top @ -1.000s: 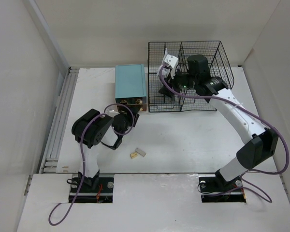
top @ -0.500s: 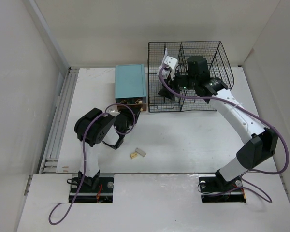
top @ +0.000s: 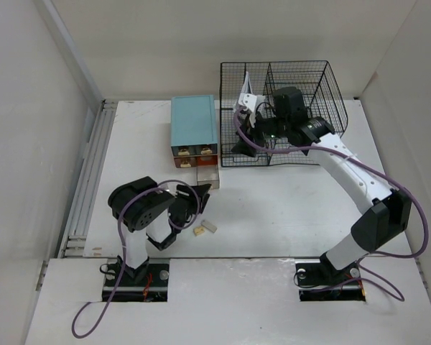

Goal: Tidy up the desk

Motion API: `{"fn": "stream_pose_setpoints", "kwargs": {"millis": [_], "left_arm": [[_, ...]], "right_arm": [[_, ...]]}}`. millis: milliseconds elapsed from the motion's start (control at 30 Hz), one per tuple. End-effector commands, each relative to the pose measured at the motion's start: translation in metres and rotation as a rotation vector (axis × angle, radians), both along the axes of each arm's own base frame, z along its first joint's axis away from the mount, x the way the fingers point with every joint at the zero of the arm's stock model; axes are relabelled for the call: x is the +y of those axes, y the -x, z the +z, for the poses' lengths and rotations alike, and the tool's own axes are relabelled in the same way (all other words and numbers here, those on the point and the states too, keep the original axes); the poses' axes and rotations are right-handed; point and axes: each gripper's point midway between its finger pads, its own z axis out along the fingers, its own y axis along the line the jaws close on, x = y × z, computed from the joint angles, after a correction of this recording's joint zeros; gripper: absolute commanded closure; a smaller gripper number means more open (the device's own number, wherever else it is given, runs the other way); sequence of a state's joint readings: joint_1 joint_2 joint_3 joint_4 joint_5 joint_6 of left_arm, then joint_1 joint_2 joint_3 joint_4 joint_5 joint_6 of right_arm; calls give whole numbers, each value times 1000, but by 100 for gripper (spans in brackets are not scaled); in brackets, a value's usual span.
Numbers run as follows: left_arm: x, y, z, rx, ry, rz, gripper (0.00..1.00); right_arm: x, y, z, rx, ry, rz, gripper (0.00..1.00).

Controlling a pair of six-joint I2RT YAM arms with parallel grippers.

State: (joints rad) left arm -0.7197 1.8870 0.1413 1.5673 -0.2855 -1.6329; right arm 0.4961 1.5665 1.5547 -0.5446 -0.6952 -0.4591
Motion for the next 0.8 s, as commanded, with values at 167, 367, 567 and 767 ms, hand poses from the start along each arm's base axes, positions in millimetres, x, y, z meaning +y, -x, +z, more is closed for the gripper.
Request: {"fn": "stream_pose_setpoints", "kwargs": {"millis": [167,367,567,767], "left_arm": [[-2,11,53,-205,39,-105,21],[-1,24,71,-294,-68,-171,46],[-8,23,115,-371,-278,-190,100],[29,24,186,-462,-596,-117,100]], "right_arm": [[6,8,-1,-25,21,62,29],[5,9,-4,-34,36,75,32],[4,7,-8,-46,68,54,46],[16,26,-37,-149,201,37,88]]}}
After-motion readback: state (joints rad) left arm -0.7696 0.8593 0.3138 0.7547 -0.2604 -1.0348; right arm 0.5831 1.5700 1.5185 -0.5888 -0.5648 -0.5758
